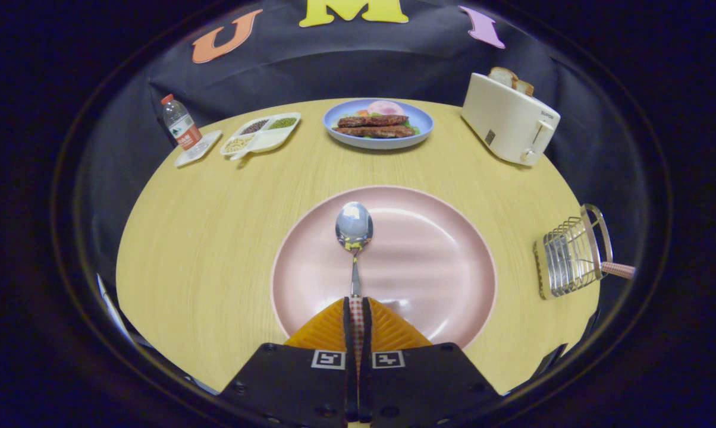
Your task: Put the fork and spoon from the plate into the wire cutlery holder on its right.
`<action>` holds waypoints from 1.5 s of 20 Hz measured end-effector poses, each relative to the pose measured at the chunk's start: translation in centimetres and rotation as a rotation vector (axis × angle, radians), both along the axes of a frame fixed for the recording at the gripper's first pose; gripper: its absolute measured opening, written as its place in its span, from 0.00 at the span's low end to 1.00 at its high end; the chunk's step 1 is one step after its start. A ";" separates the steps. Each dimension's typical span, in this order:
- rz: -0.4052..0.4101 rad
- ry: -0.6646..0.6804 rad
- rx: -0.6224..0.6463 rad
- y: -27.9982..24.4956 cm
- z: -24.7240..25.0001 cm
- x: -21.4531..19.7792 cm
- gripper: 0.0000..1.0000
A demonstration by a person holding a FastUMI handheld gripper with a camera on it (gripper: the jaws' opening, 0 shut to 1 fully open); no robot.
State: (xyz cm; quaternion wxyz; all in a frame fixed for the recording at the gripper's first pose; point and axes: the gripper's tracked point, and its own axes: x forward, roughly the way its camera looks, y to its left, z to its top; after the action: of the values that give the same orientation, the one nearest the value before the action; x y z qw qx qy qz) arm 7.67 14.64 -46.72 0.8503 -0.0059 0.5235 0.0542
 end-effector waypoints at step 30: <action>-0.004 0.352 -0.117 -26.1 12.5 -4.5 0.02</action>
State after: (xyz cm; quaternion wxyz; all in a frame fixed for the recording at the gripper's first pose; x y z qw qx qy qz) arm 3.18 -11.51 -34.23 0.7439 -0.0446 0.6664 0.0224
